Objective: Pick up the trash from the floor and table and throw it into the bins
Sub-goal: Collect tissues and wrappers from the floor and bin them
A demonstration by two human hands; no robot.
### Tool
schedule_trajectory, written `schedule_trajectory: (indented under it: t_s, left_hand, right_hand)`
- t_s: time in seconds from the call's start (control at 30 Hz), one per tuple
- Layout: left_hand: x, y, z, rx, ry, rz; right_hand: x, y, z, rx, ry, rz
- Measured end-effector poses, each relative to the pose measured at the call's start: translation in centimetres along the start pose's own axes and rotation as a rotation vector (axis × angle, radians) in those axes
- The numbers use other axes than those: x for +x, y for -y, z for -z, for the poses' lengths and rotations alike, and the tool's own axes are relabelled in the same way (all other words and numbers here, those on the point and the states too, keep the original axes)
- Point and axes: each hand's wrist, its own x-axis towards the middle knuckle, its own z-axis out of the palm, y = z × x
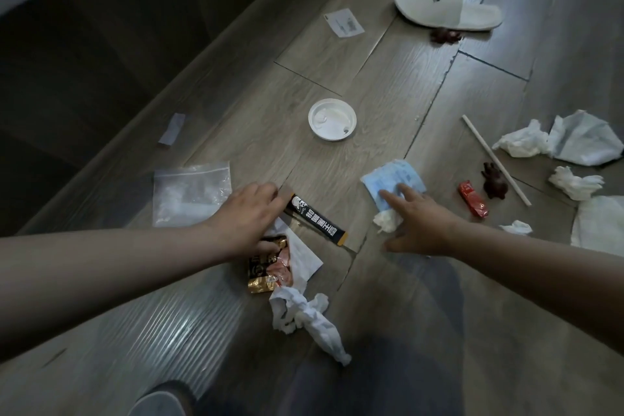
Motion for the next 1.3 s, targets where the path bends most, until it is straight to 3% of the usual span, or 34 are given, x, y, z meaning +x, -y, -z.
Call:
schedule_trajectory:
  t_s: [0.1,0.3,0.43,0.9,1.1,1.3]
  left_hand:
    - [0.3,-0.7,0.9,-0.089,0.019,-0.034]
    - [0.3,-5.8,1.9,-0.214,0.392,0.028]
    - [0.1,-7.5,0.8,-0.196,0.503,0.141]
    - [-1.1,-4.9,-0.1,-0.051,0.265,0.072]
    - [-1.1,-3.7,0.2,-0.048,0.225,0.014]
    - [-0.7,-3.2,0.0,-0.051,0.193,-0.054]
  right_hand:
    - [-1.0,0.2,-1.0,0.01,0.008,0.02]
    - [-1.7,0.3,-1.5,0.002,0.001,0.025]
    - [-1.6,0.4,-1.5,0.012,-0.007,0.028]
    - [-1.4,0.9,-2.7,0.118,-0.077,-0.021]
    - [-0.8,0.1,-1.7,-0.025,-0.211,-0.016]
    - [0.5,-0.5,-0.9,-0.063,-0.144,0.007]
